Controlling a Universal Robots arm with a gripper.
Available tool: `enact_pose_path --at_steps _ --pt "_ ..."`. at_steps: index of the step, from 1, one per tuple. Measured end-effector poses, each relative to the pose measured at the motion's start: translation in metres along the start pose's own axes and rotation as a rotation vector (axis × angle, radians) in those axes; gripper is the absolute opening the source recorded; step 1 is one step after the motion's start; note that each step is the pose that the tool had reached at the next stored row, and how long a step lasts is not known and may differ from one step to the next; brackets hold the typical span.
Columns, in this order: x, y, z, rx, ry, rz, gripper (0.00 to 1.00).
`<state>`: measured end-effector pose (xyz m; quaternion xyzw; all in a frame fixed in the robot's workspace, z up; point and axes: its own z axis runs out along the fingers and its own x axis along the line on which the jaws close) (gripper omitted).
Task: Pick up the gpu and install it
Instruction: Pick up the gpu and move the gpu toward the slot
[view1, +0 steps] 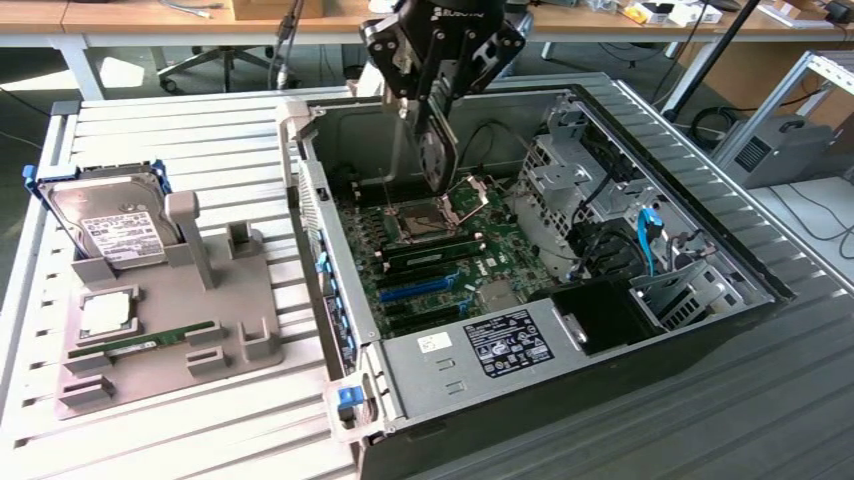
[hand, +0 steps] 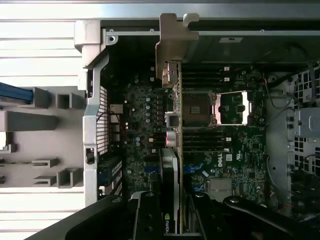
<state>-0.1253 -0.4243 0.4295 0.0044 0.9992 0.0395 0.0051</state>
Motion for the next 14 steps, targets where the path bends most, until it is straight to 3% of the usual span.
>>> enact_pose_path --at_steps 14 --pt "-0.056 0.0005 0.0006 0.0000 0.0008 0.000 0.27"
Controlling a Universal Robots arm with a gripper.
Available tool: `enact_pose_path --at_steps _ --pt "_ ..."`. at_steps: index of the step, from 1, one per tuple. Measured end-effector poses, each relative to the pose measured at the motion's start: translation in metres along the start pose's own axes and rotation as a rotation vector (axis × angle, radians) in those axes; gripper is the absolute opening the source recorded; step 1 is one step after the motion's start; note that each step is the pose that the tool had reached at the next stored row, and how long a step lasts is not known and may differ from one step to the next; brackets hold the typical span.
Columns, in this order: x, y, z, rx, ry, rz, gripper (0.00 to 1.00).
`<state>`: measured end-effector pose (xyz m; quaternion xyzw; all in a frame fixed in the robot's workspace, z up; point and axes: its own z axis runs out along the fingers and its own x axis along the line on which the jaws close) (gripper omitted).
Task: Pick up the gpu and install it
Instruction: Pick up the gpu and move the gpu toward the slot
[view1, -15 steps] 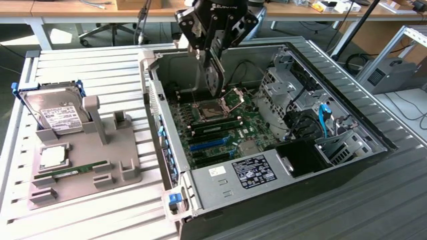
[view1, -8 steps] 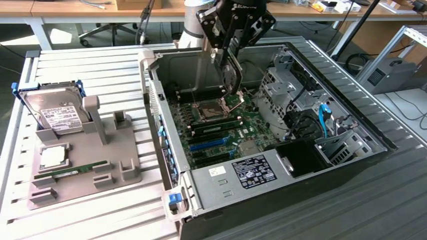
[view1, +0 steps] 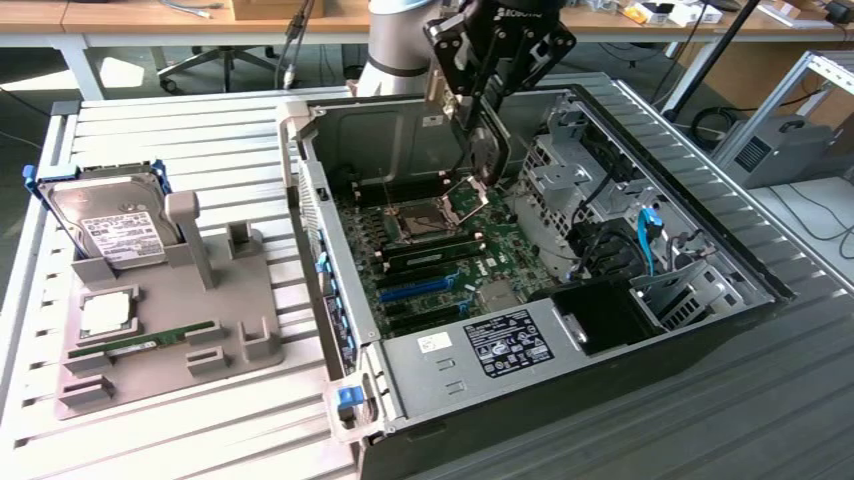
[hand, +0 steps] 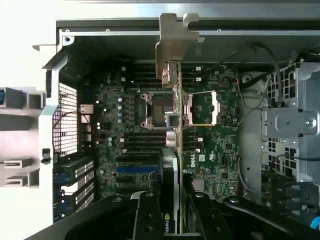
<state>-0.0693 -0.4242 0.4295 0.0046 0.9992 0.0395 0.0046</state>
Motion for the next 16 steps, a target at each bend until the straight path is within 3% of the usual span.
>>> enact_pose_path --at_steps 12,16 --pt "-0.047 0.0004 0.0004 0.0001 0.0005 0.000 0.27" --pt "-0.071 0.0006 0.0007 0.0000 0.0006 0.000 0.27"
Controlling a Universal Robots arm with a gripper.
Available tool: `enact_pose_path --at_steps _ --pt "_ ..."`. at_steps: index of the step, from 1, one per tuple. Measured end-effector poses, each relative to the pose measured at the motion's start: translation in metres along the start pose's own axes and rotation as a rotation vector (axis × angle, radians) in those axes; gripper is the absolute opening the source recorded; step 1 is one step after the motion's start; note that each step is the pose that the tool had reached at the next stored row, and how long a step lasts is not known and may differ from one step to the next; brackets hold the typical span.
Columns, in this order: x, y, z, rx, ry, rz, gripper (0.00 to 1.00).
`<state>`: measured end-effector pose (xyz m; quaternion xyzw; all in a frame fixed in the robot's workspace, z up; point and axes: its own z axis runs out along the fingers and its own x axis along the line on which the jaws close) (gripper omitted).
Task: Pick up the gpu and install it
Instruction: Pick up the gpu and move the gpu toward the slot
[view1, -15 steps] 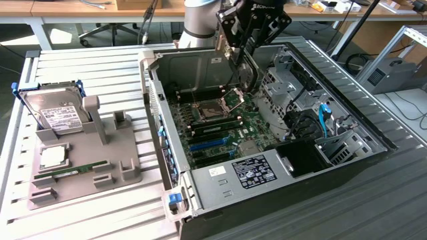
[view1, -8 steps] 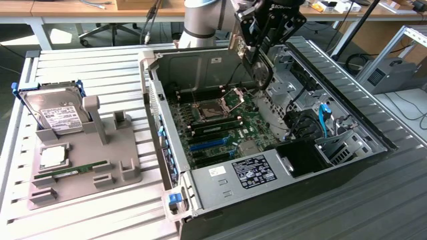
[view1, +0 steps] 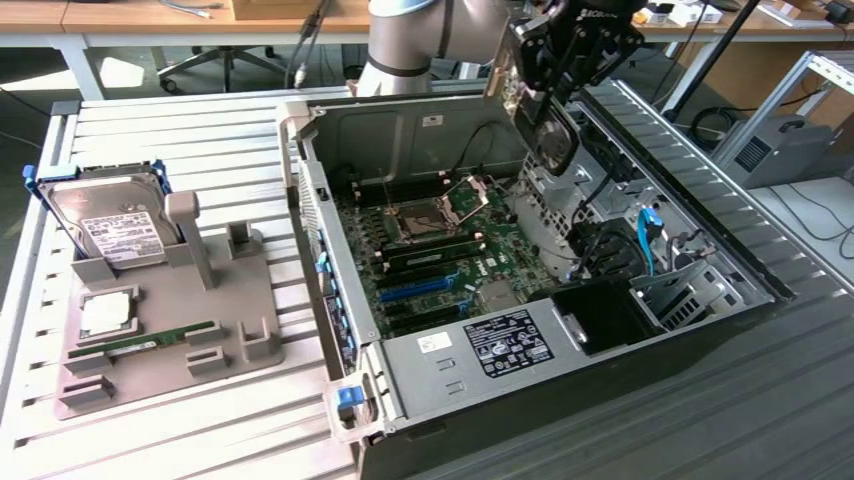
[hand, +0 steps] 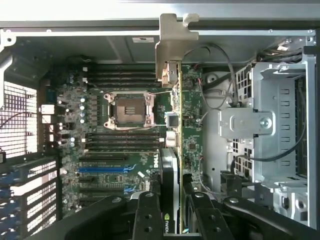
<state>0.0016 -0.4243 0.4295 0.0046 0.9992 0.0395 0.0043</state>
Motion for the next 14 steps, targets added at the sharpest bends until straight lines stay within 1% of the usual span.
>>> enact_pose_path --at_steps 2,7,9,14 --pt "-0.009 0.0002 0.0001 0.0000 0.0000 0.000 0.27" --pt "-0.023 0.0002 0.0002 0.0000 0.0001 0.000 0.27" --pt "-0.026 0.0003 0.0002 0.0001 0.0000 0.000 0.27" --pt "-0.026 0.0003 0.0002 0.0000 0.0000 0.000 0.27"
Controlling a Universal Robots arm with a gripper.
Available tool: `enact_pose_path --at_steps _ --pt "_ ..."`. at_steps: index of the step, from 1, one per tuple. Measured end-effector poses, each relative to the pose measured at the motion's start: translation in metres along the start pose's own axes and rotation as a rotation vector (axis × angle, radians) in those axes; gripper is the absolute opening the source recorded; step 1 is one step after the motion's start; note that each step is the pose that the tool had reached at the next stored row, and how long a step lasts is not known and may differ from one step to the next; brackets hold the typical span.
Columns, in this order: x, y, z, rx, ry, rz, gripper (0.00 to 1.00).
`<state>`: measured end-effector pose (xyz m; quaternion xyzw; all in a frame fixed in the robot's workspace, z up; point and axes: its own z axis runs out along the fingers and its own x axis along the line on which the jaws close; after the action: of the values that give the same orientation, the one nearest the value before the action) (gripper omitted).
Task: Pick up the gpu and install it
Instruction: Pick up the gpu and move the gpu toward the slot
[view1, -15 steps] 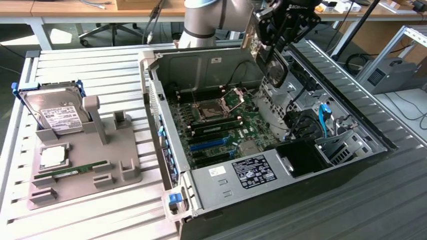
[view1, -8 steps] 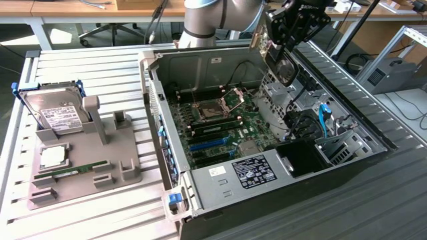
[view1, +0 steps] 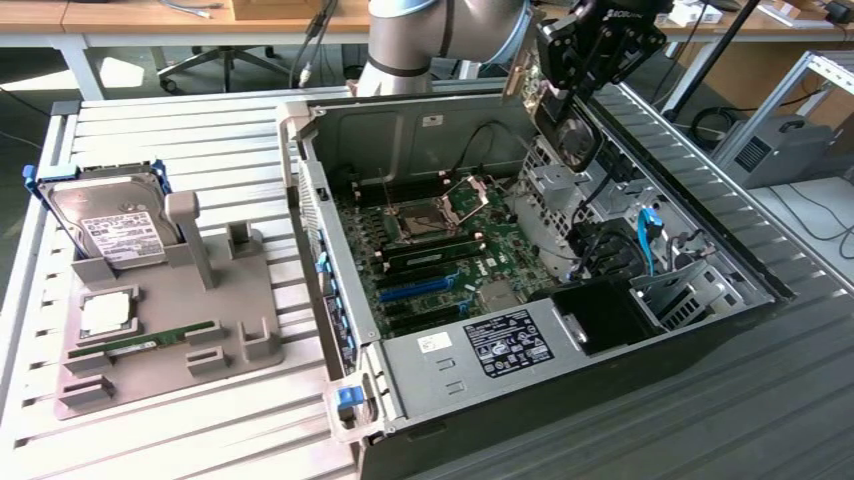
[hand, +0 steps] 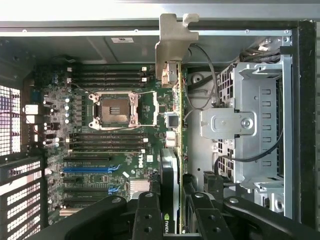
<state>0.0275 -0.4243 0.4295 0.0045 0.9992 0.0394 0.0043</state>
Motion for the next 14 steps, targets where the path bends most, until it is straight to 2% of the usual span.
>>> enact_pose_path --at_steps 14 --pt "-0.003 -0.0116 -0.0009 0.0003 0.0000 0.000 0.27"
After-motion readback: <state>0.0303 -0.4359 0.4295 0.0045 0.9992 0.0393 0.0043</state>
